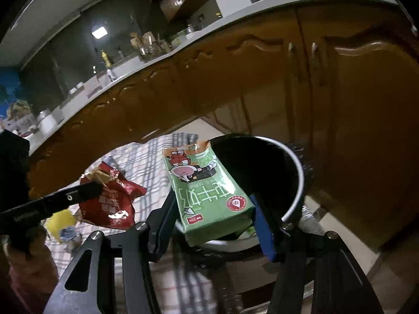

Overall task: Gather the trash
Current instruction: 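Move both tools over the black bin and release the bag and carton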

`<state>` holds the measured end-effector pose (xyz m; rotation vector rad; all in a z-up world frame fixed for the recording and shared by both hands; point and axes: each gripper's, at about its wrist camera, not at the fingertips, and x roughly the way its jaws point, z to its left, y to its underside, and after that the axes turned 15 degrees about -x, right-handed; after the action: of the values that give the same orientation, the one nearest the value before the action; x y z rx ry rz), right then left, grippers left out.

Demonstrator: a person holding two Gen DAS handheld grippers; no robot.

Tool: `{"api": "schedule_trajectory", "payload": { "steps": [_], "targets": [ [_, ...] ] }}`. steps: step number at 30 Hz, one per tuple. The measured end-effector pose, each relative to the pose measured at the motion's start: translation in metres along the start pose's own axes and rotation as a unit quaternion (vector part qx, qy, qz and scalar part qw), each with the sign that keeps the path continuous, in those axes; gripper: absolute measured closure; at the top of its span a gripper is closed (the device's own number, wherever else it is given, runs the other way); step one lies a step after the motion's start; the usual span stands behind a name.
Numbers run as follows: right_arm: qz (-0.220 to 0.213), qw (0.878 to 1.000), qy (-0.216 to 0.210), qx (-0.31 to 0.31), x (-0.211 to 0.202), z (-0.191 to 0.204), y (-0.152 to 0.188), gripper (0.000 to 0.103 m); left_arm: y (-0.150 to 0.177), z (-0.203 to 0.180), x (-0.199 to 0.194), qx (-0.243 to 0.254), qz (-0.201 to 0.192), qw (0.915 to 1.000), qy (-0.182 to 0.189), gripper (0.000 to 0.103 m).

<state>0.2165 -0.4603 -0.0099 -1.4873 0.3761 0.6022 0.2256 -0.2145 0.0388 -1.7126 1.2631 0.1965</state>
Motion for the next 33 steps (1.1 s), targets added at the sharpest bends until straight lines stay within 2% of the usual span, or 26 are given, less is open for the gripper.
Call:
{"api": "schedule_trajectory", "payload": {
  "steps": [13, 26, 28, 30, 32, 33],
  "targets": [
    [0.050, 0.998, 0.032, -0.016, 0.026, -0.024, -0.012, 0.047, -0.022, -0.027, 0.056, 0.025, 0.032, 0.9991, -0.009, 0.103],
    [0.088, 0.996, 0.026, -0.019, 0.050, -0.039, -0.017, 0.046, -0.026, -0.020, 0.098, 0.016, 0.070, 0.9970, -0.029, 0.102],
    [0.088, 0.996, 0.019, -0.016, 0.052, -0.041, -0.018, 0.046, -0.026, -0.018, 0.101, 0.010, 0.074, 0.9967, -0.031, 0.097],
    [0.084, 0.996, 0.020, -0.012, 0.051, -0.043, -0.019, 0.044, -0.026, -0.018, 0.103, 0.005, 0.075, 0.9967, -0.030, 0.085],
    [0.077, 0.997, 0.015, -0.002, 0.050, -0.046, -0.018, 0.041, -0.025, -0.017, 0.103, 0.003, 0.071, 0.9970, -0.032, 0.067],
    [0.074, 0.997, 0.013, 0.002, 0.048, -0.047, -0.017, 0.040, -0.024, -0.016, 0.103, 0.002, 0.070, 0.9971, -0.031, 0.066]
  ]
}}
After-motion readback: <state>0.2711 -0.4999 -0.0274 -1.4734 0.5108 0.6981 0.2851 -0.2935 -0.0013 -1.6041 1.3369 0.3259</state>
